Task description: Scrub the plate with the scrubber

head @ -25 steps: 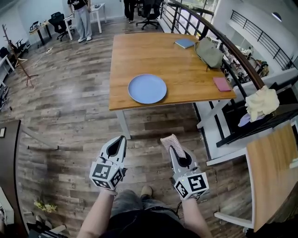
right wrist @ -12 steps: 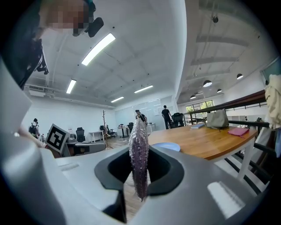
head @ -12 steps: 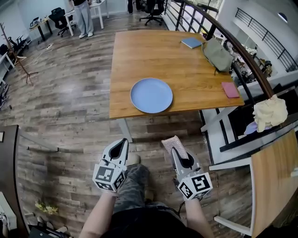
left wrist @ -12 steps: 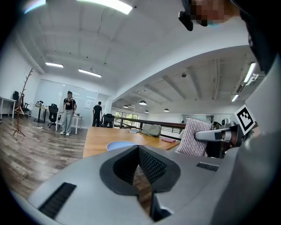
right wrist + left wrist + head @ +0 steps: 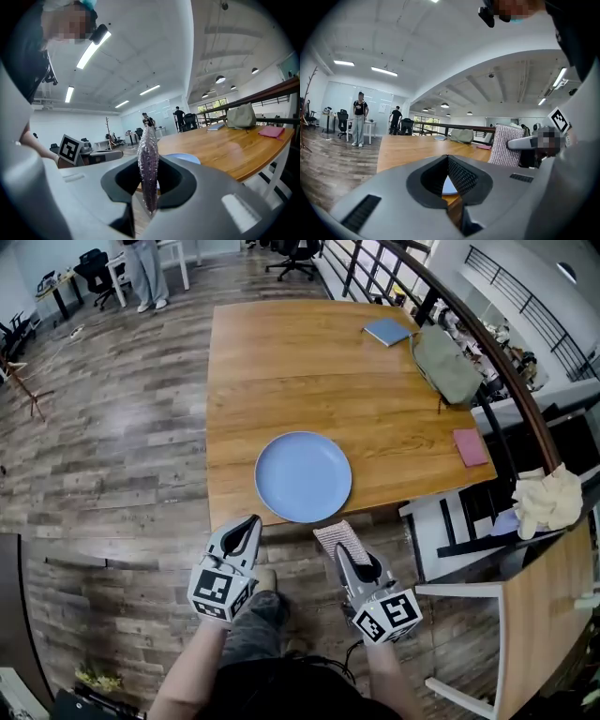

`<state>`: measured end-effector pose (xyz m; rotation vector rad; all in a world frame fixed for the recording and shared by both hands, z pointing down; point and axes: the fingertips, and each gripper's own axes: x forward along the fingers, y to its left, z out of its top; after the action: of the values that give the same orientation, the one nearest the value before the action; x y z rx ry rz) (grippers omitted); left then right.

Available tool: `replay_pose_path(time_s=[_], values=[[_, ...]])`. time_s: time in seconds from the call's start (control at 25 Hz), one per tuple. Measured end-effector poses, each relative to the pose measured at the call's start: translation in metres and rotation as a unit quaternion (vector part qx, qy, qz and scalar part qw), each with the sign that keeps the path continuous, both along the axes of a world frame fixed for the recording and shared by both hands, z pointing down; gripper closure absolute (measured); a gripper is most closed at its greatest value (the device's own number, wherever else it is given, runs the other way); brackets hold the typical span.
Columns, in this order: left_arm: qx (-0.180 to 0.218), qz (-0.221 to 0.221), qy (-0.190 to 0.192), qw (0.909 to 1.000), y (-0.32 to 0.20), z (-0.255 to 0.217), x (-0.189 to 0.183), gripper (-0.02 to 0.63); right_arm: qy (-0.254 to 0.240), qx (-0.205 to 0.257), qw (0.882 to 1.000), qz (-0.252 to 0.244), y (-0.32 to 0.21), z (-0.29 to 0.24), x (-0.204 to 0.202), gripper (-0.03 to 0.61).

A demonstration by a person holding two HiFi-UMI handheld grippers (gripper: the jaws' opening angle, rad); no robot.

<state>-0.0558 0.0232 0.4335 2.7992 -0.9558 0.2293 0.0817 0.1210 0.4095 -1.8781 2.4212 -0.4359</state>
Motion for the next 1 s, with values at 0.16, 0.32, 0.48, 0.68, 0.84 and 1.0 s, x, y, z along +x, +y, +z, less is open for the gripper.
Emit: replay_pose_path(time_s=[0.16,0.32,0.48,0.68,0.84,1.0], values=[[-0.023,0.019,-0.013,0.9995,-0.036,0.015,0.011,0.618,-0.003,-0.024,1.000,0.004,-0.034,0.014,0.004,0.505],[-0.035,0.034,-0.035,0.9982,-0.067,0.029,0.017,0.618,-0.003,-0.048,0.999,0.006,-0.067,0.028,0.006,0.505],[-0.062,0.051,-0.043,0.9958,-0.086,0.044,0.021,0.617,0.002,-0.071,0.997,-0.004,-0.094,0.043,0.005,0.505],[-0.105,0.051,-0.075,0.9903,-0.099,0.066,0.018,0.561,0.010,-0.121,0.992,-0.023,-0.118,0.063,0.004,0.505],[-0.157,0.057,-0.097,0.9812,-0.096,0.090,0.022,0.486,0.036,-0.182,0.981,-0.055,-0.128,0.087,0.007,0.505],[-0.193,0.043,-0.139,0.9704,-0.097,0.112,0.023,0.479,0.068,-0.231,0.966,-0.091,-0.142,0.106,0.009,0.505]])
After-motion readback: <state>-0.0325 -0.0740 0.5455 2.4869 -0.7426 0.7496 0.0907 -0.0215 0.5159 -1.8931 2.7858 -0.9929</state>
